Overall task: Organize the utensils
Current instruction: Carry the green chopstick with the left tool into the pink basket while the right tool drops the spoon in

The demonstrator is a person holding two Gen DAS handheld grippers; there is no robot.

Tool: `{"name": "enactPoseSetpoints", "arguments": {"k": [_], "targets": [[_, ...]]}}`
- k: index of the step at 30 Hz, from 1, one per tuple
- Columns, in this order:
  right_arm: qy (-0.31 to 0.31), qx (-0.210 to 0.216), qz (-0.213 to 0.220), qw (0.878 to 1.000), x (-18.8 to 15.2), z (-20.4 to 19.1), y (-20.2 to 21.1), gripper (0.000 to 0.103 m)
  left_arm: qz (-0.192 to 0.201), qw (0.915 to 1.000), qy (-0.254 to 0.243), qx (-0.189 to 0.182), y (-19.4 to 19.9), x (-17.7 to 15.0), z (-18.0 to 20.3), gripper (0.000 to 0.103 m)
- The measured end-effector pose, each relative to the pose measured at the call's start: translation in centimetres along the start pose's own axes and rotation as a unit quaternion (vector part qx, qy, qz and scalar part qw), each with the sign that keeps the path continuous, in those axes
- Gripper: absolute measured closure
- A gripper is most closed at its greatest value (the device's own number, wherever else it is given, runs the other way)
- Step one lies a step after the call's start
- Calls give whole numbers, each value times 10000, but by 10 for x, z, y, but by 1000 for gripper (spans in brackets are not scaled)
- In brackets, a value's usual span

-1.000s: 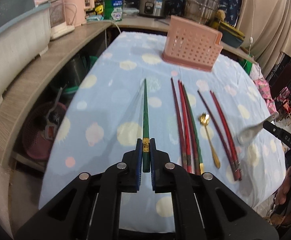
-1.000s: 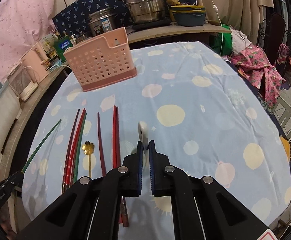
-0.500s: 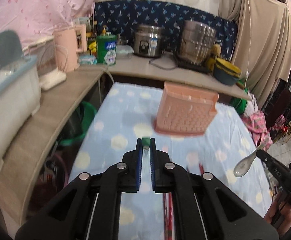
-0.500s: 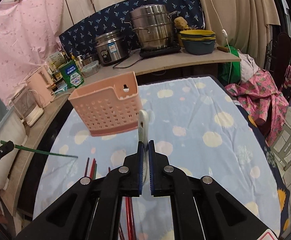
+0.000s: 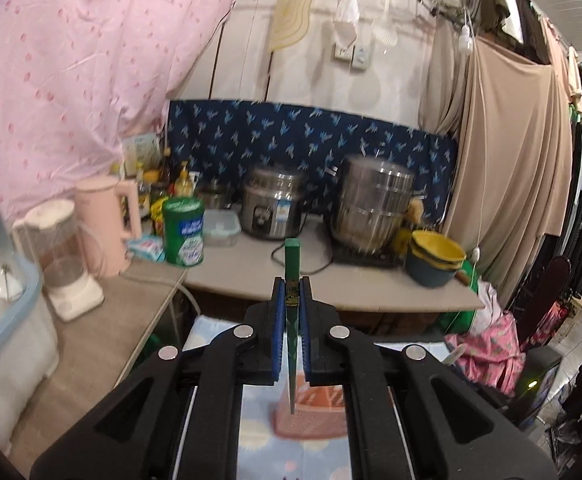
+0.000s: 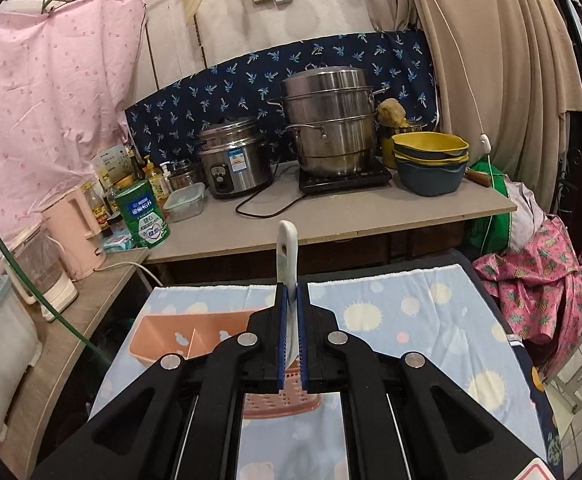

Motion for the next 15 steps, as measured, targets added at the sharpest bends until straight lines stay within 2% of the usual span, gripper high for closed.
{"name": "enactPoseSetpoints", "arguments": {"k": [2,7,15], "targets": [[32,-28,-54,10000,6,-4,-13,98,43,10000,-27,-50,-9,7,7,96],[56,-70,-363,9993,0,-2,-51,98,-163,9997,-8,-181,-48,4,14,96],[-16,-38,-796,9968,-29,3,-86,98,-750,9971,62,-84,-115,-38,4,96]]}}
Point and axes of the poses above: each gripper's, at about its wrist camera, not at the fingertips, and y roughly against the way its jaws point, z to its right, x to its top, the point moved 10 cm from there along -y, roughly the way its jaws point, and after that the axes turned 13 degrees about -z, right-handed, at the moved point
